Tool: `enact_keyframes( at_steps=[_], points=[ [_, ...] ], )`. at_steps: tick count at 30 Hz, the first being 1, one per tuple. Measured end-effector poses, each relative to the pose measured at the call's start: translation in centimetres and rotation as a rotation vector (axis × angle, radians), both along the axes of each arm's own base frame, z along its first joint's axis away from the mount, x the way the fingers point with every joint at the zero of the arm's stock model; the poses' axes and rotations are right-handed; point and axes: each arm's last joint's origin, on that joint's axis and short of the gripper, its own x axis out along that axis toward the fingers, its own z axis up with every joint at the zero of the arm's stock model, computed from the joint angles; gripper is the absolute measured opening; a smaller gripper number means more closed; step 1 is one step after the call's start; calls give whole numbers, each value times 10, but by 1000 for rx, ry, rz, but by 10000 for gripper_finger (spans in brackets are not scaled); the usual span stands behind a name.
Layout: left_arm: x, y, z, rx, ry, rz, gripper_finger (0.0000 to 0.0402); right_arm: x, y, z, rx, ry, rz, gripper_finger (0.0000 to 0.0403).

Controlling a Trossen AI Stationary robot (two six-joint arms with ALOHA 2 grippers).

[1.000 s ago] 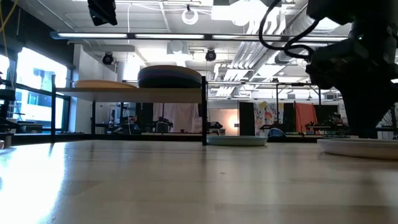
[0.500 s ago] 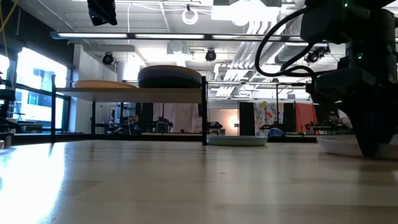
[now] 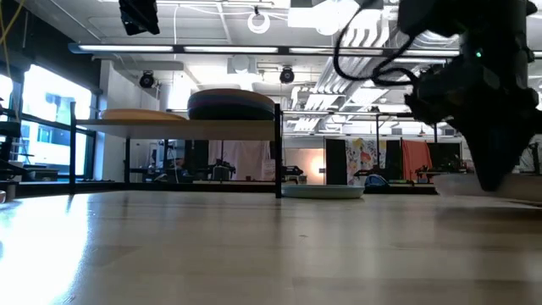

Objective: Place and stack plates onto a shelf
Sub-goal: Stack the gray plate on top of the white plate on the shelf

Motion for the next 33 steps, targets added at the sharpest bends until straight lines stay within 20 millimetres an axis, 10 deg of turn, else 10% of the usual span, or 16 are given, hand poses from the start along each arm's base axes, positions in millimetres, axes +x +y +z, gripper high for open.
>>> enact_keyframes(
  at_steps=[20, 33],
  points=[
    [0, 0, 0, 65, -5, -94, 87, 53, 21, 108, -52, -406, 342, 0],
    [1, -3, 0, 11, -1, -32, 87, 65, 10, 139, -128, -537, 603, 0]
  ],
)
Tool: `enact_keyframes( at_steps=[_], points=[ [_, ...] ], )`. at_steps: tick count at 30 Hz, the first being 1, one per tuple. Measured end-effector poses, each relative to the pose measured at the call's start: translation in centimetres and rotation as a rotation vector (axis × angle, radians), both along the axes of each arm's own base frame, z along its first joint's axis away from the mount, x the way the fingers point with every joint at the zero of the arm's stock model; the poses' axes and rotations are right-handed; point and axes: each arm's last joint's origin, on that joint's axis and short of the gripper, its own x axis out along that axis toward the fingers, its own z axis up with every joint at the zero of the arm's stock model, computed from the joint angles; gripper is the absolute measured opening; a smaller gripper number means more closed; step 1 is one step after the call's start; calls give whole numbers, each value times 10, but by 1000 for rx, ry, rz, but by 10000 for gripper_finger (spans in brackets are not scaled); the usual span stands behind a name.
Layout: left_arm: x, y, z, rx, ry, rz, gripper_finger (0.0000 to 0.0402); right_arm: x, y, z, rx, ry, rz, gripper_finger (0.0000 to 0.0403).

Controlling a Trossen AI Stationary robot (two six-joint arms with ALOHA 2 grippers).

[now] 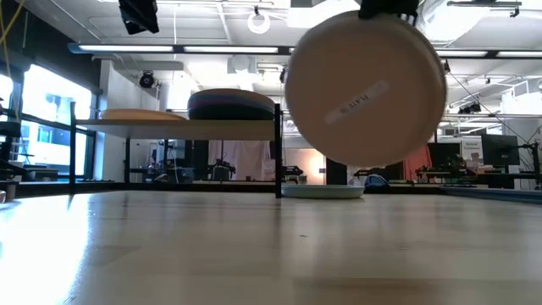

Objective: Place and stack plates onto a shelf
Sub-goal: Stack the gray plate on top of the white plate on the shelf

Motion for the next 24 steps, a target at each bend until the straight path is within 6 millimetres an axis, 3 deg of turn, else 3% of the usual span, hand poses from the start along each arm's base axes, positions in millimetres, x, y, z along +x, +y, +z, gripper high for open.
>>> enact_keyframes(
  at_steps=[10, 18, 24],
  points=[
    [10, 1, -6, -111, 53, 161, 87, 8, -23, 16, -55, -84, 150, 0],
    [24, 4, -19, -209, 142, 284, 88, 10, -31, 16, -112, -114, 258, 0],
    [23, 4, -27, -258, 256, 364, 106, 8, -39, 14, -180, -108, 334, 0]
  ],
)
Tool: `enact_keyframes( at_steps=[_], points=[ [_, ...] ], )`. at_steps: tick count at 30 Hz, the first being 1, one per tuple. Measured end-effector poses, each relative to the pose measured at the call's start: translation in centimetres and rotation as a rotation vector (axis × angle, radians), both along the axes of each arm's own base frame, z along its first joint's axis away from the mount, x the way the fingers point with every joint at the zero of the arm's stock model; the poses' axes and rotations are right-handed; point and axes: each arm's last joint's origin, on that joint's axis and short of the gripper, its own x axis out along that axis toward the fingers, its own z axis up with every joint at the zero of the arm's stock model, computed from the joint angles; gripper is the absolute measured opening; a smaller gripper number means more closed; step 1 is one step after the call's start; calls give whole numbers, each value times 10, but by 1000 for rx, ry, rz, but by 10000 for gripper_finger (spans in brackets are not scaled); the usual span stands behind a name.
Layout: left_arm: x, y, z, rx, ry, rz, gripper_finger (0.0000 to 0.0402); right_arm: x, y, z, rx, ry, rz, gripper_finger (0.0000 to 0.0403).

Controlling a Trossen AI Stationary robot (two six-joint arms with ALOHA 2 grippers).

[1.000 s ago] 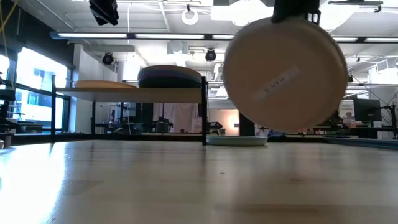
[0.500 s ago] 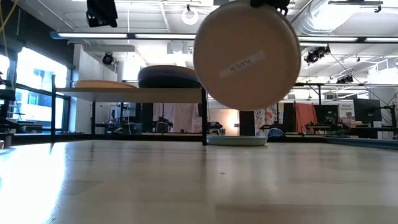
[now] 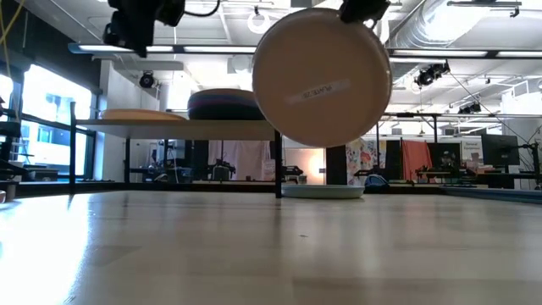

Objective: Place and stack plates onto a shelf
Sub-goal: Stack the gray plate on top of the white plate on the shelf

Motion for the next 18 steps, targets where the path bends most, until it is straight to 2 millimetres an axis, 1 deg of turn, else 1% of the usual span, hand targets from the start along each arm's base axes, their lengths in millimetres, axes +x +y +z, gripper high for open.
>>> enact_keyframes(
  at_steps=[3, 6, 11, 18],
  points=[
    [-1, 0, -3, -39, 58, 68, 118, 1, -6, 0, -36, -20, 27, 0],
    [0, -1, -4, -87, 75, 127, 124, 2, -9, 0, -90, -41, 82, 0],
    [1, -3, -4, -167, 85, 274, 120, 2, -10, 0, -199, -93, 242, 0],
    [5, -4, -4, -263, 86, 392, 115, 3, -9, 2, -361, -185, 463, 0]
  ],
)
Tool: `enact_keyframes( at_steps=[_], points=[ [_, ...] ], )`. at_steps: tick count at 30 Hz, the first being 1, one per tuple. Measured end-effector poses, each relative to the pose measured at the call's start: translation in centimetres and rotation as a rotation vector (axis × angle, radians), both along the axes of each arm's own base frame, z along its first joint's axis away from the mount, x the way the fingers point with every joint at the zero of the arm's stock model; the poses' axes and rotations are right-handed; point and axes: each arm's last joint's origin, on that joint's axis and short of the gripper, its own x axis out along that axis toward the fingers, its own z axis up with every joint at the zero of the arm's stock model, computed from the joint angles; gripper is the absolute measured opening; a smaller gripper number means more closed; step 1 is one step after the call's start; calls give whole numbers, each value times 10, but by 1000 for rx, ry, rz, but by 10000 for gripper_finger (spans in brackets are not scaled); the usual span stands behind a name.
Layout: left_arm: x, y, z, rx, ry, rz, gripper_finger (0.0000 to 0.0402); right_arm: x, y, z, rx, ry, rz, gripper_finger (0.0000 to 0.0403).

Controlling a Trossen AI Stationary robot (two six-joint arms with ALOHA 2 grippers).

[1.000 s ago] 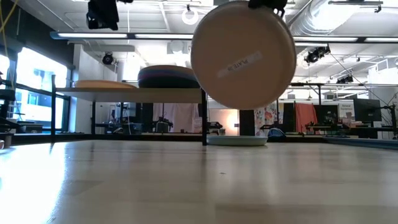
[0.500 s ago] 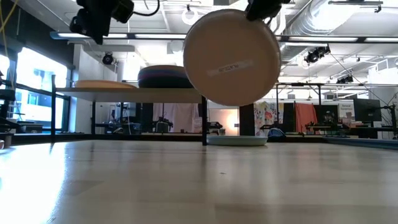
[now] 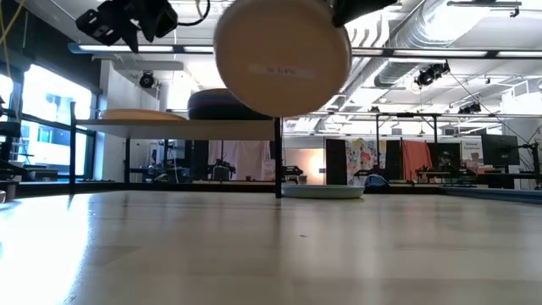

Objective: Place and stack plates onto a shelf
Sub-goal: Stack the gray plate on top of the white plate on the shelf

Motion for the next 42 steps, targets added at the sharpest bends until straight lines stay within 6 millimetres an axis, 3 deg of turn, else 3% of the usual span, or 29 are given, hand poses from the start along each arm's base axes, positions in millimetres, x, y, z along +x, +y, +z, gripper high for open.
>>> enact_keyframes(
  at_steps=[14, 29, 42],
  points=[
    [35, 1, -5, -60, -165, -12, 114, 4, 9, 5, 11, -92, 118, 0],
    [69, 5, -26, -110, -186, -49, 114, 4, 13, 5, 16, -91, 131, 0],
    [74, -6, -29, -123, -180, -86, 114, 4, 11, 5, -16, -93, 102, 0]
  ],
)
